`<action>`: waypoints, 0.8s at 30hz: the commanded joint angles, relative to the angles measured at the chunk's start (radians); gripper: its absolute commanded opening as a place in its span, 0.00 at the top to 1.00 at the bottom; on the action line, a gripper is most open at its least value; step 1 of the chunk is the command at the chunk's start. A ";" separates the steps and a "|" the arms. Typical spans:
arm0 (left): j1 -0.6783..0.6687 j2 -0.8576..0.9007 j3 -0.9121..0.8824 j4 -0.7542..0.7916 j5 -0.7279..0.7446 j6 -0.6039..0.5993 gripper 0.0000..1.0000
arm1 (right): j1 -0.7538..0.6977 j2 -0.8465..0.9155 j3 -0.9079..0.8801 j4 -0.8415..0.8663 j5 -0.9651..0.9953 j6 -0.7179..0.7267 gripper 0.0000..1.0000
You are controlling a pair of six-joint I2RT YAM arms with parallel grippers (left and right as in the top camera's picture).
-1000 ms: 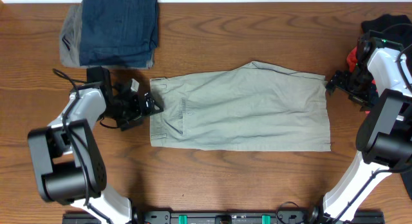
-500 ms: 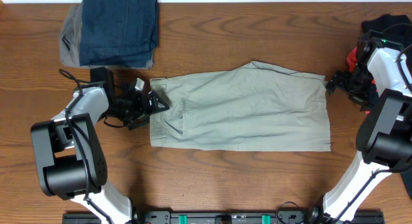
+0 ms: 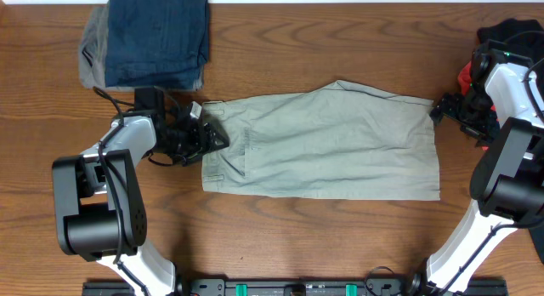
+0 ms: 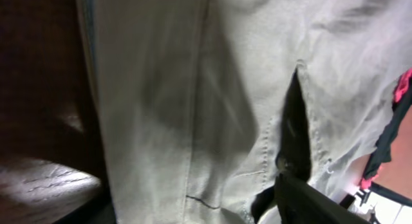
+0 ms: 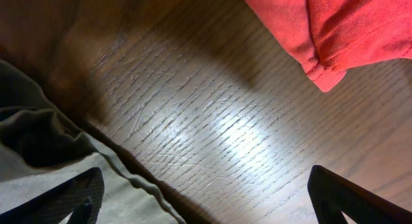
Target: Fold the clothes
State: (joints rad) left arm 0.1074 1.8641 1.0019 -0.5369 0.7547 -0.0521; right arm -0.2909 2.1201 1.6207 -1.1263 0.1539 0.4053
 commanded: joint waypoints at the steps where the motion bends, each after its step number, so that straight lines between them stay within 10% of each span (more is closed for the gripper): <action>1: -0.009 0.052 -0.036 -0.002 -0.089 -0.001 0.45 | -0.003 0.001 0.015 0.001 0.010 -0.002 0.01; 9: -0.009 0.052 -0.036 -0.003 -0.085 -0.037 0.94 | -0.003 0.001 0.015 0.002 0.010 -0.002 0.01; 24: 0.034 0.011 0.097 -0.194 -0.236 -0.061 0.94 | -0.003 0.001 0.015 0.002 0.010 -0.002 0.01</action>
State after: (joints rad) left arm 0.1211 1.8908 1.0393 -0.6933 0.6384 -0.0975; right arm -0.2909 2.1201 1.6207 -1.1259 0.1539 0.4053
